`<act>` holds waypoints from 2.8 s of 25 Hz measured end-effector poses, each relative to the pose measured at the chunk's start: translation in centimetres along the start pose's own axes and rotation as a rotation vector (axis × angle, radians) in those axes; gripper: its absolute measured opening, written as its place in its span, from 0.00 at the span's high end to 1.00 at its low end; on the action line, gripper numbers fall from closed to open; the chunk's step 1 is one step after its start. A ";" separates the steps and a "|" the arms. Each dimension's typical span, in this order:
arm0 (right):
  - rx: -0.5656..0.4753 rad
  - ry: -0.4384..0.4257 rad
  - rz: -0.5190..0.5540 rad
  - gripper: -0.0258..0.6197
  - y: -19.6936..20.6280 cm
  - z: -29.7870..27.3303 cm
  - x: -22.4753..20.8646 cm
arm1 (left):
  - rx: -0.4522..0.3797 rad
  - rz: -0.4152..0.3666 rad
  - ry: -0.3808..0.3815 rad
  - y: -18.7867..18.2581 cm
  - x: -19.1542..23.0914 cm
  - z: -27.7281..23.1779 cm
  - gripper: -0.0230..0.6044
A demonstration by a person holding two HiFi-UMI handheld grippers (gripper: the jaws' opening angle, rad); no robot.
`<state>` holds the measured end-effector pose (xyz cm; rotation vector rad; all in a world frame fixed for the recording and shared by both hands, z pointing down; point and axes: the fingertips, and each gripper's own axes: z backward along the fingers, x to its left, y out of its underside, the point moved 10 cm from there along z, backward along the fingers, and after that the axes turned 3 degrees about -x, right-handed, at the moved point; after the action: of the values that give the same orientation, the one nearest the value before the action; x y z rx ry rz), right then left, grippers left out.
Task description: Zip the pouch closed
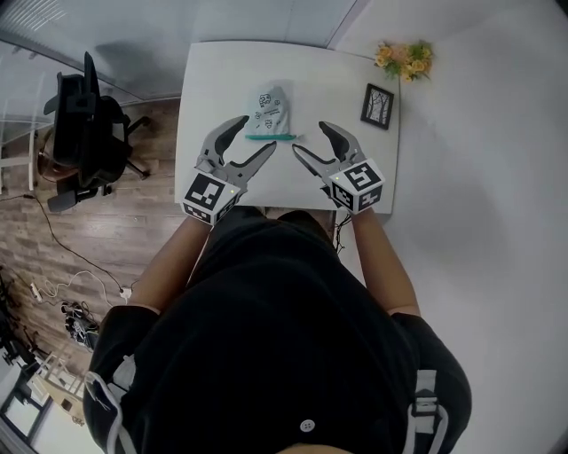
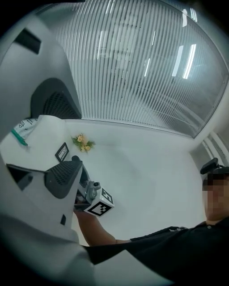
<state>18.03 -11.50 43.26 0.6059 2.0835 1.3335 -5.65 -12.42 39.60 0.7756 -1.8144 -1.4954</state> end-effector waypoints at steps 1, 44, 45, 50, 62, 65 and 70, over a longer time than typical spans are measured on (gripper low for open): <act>0.007 0.004 -0.007 0.44 0.1 -0.5 -0.5 | 0.004 0.004 0.009 0.1 0.5 -0.4 0.49; 0.685 -0.396 0.558 0.70 17.1 -11.7 -12.1 | 0.417 0.250 -0.234 19.0 -3.3 -11.0 0.58; 0.697 -0.405 0.583 0.71 17.4 -11.9 -11.9 | 0.423 0.250 -0.235 19.2 -3.3 -11.0 0.58; 0.726 -0.432 0.662 0.75 18.4 -12.6 -11.4 | 0.444 0.272 -0.237 20.3 -3.1 -10.9 0.61; 0.752 -0.453 0.616 0.92 19.0 -13.4 -10.2 | 0.512 0.300 -0.237 22.4 -3.6 -10.6 0.68; 0.740 -0.450 0.546 0.92 18.6 -13.5 -9.5 | 0.543 0.309 -0.240 23.1 -3.5 -10.5 0.71; 0.721 -0.445 0.492 0.92 17.7 -13.6 -7.9 | 0.589 0.319 -0.234 24.1 -3.2 -9.9 0.72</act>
<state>15.52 -18.44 65.70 1.6351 2.0574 0.5277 3.20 -11.69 64.27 0.5448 -2.4694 -0.8752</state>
